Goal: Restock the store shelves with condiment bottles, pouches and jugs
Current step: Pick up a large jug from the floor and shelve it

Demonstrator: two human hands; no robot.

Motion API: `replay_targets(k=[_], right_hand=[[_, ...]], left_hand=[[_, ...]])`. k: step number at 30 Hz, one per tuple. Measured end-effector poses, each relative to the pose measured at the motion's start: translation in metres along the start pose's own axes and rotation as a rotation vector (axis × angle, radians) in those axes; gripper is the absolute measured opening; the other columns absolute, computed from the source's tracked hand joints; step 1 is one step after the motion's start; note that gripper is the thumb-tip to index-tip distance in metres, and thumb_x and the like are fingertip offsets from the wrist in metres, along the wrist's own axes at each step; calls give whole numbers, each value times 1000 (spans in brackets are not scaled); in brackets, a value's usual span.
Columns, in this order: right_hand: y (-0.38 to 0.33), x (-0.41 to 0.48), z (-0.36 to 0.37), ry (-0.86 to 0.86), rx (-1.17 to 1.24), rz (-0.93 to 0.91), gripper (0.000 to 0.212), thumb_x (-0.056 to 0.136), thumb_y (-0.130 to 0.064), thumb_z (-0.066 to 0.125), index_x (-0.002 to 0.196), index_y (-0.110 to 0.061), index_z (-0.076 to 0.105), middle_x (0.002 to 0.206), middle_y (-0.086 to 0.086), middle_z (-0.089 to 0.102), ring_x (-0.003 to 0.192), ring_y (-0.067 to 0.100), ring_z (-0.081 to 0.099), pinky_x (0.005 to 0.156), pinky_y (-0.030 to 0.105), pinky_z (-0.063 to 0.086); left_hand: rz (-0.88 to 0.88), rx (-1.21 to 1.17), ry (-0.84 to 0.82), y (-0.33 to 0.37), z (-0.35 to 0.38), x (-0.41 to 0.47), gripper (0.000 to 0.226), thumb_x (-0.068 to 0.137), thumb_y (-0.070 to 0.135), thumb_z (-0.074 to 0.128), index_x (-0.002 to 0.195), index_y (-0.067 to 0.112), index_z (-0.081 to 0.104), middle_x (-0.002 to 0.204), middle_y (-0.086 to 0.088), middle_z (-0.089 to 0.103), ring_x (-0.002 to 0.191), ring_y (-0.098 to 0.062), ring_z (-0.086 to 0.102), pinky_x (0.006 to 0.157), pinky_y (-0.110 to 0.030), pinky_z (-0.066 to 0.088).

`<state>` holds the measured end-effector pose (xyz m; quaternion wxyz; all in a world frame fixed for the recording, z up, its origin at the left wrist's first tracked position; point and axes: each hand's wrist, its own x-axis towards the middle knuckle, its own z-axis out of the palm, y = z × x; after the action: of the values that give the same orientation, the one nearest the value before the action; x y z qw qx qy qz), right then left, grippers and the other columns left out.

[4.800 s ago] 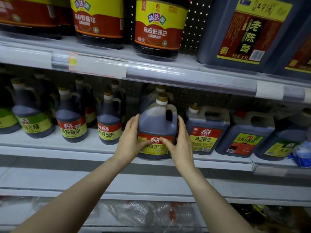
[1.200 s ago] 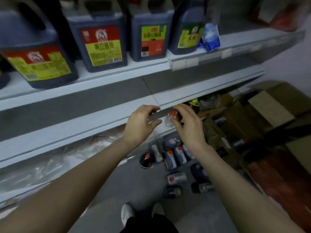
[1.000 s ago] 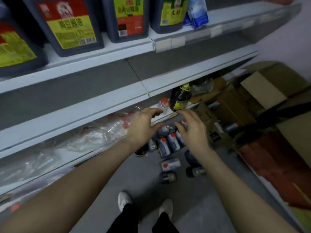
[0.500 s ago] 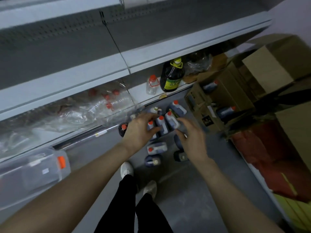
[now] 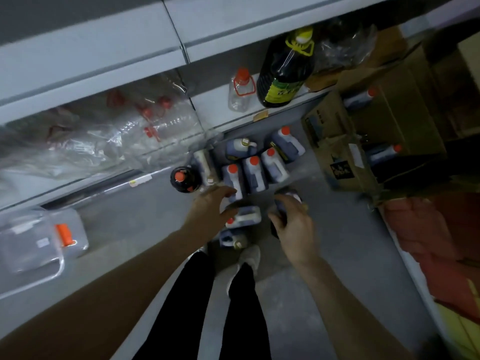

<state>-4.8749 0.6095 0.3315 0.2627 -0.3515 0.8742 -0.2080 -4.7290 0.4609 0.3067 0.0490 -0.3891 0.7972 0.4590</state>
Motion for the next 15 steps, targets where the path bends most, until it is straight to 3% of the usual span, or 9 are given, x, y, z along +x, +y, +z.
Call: replay_targets(k=[6,10,15], right_hand=[[58,42,71,-156,-14,33,35,90,-7,72,123,-1,64,123,17,66,115,34,62,94,41,49],[104,65,120,-206,-78,32,35,92,-11,70,126,-5,62,126,13,63,117,30,60,91,27,40],[156,87,176,-310,-132,66,43,93,-15,68,134,-8,56,135,11,58,126,29,54,100,34,38]], left_hand=[[-123,12,-36,-69,71,35,44,87,25,74,130,21,61,124,-2,62,111,-22,61,91,-29,44],[-184,26,-59,-111,123,58,49,86,24,75,132,22,59,126,-2,61,111,-23,61,88,-27,43],[-240,-14,-92,-151,182,86,54,85,23,76,135,25,55,133,-1,57,116,-24,57,94,-32,44]])
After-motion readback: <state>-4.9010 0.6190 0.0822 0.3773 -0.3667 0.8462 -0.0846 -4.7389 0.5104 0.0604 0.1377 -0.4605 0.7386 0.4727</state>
